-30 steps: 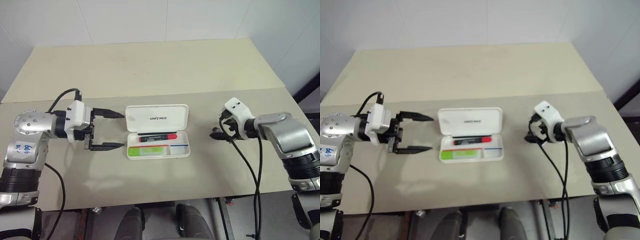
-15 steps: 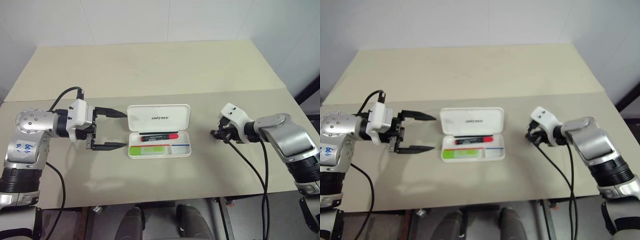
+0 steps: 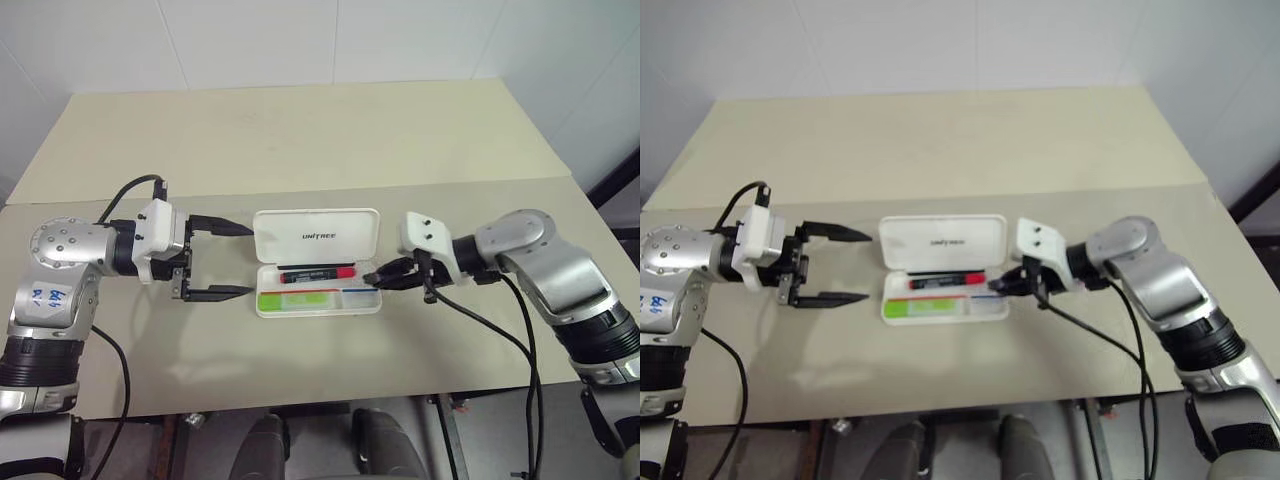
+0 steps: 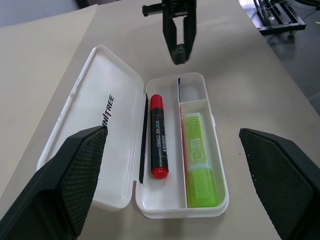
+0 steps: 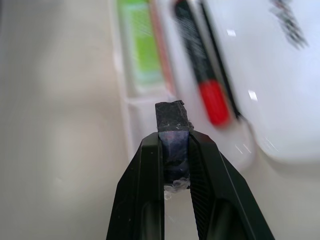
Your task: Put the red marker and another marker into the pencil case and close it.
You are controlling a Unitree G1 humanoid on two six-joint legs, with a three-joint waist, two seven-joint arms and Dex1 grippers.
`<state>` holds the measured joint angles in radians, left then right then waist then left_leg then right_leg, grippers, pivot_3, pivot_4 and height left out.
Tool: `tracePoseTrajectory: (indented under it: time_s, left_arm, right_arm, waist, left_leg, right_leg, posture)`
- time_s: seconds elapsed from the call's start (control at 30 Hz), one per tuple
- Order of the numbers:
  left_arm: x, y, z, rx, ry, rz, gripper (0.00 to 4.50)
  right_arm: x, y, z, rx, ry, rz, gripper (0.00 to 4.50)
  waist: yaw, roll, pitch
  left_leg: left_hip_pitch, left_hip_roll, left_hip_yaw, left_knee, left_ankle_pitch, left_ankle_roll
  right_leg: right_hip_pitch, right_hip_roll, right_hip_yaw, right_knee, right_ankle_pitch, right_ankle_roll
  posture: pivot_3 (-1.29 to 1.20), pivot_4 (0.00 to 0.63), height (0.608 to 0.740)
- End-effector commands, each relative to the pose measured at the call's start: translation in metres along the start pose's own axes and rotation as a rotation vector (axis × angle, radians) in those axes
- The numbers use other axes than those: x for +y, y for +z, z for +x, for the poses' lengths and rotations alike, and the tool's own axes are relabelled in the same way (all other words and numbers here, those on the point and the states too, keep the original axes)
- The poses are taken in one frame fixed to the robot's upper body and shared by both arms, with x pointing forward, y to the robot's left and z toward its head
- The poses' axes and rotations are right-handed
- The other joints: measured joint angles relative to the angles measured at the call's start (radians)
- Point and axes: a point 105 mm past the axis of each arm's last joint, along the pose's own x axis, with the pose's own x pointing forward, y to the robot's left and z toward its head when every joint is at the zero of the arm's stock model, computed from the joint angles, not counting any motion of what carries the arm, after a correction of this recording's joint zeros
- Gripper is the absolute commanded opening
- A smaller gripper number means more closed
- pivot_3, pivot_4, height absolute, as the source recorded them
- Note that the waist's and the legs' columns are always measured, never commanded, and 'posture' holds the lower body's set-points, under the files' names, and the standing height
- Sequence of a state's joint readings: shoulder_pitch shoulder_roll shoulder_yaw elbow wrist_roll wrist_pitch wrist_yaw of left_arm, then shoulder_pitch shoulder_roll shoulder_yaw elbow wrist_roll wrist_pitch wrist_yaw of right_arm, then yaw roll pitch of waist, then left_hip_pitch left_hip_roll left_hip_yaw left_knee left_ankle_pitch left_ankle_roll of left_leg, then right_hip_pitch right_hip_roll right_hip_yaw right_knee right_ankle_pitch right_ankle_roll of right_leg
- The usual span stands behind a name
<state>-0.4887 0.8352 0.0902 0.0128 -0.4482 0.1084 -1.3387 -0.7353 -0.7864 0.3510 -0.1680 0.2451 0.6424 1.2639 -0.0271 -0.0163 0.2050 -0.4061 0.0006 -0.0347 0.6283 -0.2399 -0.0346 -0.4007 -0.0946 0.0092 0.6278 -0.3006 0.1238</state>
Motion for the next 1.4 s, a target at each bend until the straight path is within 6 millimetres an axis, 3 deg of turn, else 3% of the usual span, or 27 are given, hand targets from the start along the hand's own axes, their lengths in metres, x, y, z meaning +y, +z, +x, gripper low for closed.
tracePoseTrajectory:
  time_s: [0.03, 0.33, 0.53, 0.73, 0.93, 1.17, 1.4]
  left_arm:
    - [0.000, 0.007, -0.005, 0.000, 0.019, 0.036, 4.50]
    - [-0.001, 0.008, -0.006, 0.005, 0.031, 0.033, 4.50]
    - [-0.001, 0.009, -0.007, 0.007, 0.041, 0.032, 4.50]
    - [-0.001, 0.009, -0.008, 0.007, 0.047, 0.033, 4.50]
    - [0.002, 0.011, -0.007, 0.005, 0.046, 0.042, 4.50]
    - [0.004, 0.011, -0.010, 0.012, 0.050, 0.048, 4.50]
    - [0.006, 0.012, -0.017, 0.011, 0.091, 0.026, 4.50]
  right_arm:
    - [0.004, 0.009, 0.004, 0.013, 0.031, -0.074, 0.35]
    - [-0.004, -0.008, 0.024, 0.077, 0.042, -0.089, 0.35]
    - [-0.007, -0.014, 0.026, 0.102, 0.049, -0.090, 0.35]
    - [-0.010, -0.012, 0.020, 0.102, 0.054, -0.102, 2.37]
    - [-0.024, 0.011, 0.015, -0.012, 0.003, -0.159, 4.47]
    - [-0.014, 0.045, -0.004, -0.302, 0.065, -0.297, 4.47]
    - [-0.021, 0.047, -0.034, -0.485, -0.014, -0.164, 4.47]
  waist:
    - [0.000, 0.000, 0.000]
    - [0.000, 0.000, 0.000]
    - [0.000, 0.000, 0.000]
    - [-0.001, 0.000, 0.000]
    - [-0.001, 0.000, 0.000]
    - [-0.001, 0.000, 0.000]
    - [0.000, 0.000, 0.000]
  left_leg:
    - [0.000, 0.000, 0.000, 0.000, 0.000, 0.000]
    - [0.000, 0.000, 0.000, 0.000, 0.000, 0.000]
    - [0.000, 0.000, 0.000, 0.000, 0.000, 0.000]
    - [0.001, 0.000, 0.000, 0.000, 0.000, 0.000]
    - [0.001, 0.000, 0.000, 0.000, 0.000, 0.000]
    - [0.001, 0.000, 0.000, 0.000, 0.000, 0.000]
    - [0.001, 0.000, 0.000, 0.000, 0.000, 0.000]
  right_leg:
    - [0.000, 0.000, 0.000, 0.000, 0.000, 0.000]
    - [0.000, 0.000, 0.000, 0.000, 0.000, 0.000]
    - [0.000, 0.000, 0.000, 0.000, 0.000, 0.000]
    - [0.001, 0.000, 0.000, 0.001, 0.000, 0.000]
    - [0.001, 0.000, 0.000, 0.001, 0.000, 0.000]
    - [0.001, 0.000, 0.000, 0.000, 0.000, 0.000]
    - [0.001, 0.000, 0.000, 0.001, 0.000, 0.000]
  posture:
    - [0.00, 0.150, 0.740]
    - [0.00, 0.150, 0.740]
    - [0.00, 0.150, 0.740]
    - [0.00, 0.150, 0.740]
    - [0.00, 0.150, 0.740]
    - [0.00, 0.150, 0.740]
    - [0.00, 0.150, 0.740]
